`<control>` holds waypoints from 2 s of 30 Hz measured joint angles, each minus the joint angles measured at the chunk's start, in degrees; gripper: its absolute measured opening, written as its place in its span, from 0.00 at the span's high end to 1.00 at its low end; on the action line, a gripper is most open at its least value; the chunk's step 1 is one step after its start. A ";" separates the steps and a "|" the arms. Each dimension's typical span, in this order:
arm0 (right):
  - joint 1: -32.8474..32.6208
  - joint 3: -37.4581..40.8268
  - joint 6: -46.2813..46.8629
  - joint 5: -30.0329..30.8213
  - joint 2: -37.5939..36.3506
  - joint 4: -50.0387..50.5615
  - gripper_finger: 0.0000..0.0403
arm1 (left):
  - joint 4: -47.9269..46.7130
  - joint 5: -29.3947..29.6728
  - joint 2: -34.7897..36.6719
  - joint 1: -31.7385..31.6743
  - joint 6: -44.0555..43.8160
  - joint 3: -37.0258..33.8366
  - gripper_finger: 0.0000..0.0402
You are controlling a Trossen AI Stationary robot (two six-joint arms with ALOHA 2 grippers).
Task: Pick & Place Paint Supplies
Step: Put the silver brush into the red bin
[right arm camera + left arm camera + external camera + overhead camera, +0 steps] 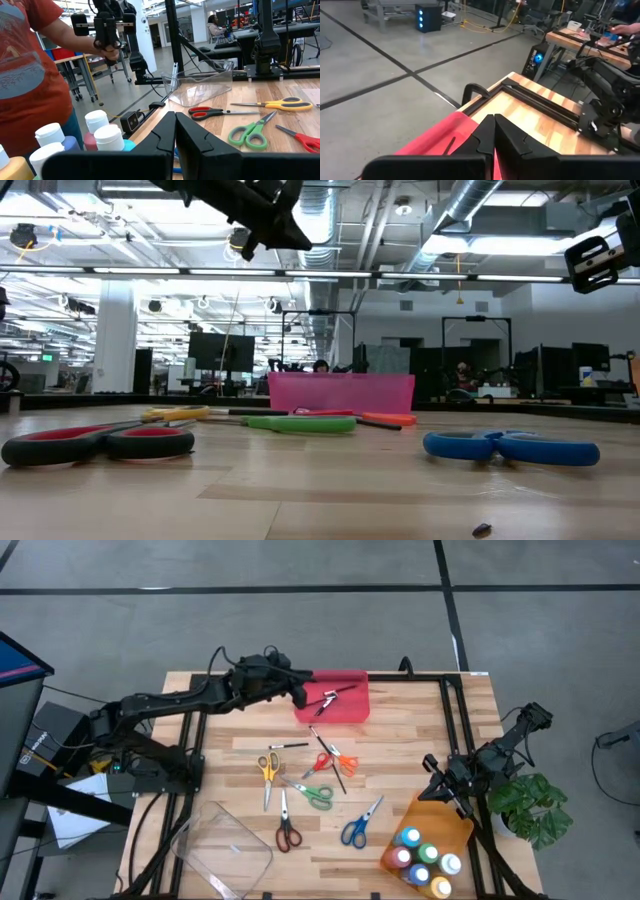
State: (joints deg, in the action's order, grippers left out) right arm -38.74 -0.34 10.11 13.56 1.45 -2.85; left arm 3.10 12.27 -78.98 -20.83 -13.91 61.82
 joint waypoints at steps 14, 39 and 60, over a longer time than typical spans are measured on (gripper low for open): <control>0.00 0.00 -0.01 -0.01 -0.01 0.00 0.98 | -23.26 -1.70 5.88 5.45 -7.24 0.00 1.00; 0.01 0.00 -0.01 -0.02 0.00 0.02 0.98 | -49.45 -6.54 1.60 10.76 -22.02 5.02 1.00; 0.02 -0.01 -0.01 -0.02 0.00 0.01 0.98 | -58.32 -5.44 -18.73 9.17 -10.31 20.55 1.00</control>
State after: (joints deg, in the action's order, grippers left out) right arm -38.72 -0.35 10.10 13.54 1.45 -2.84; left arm -55.23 6.83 -97.71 -11.66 -24.22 82.37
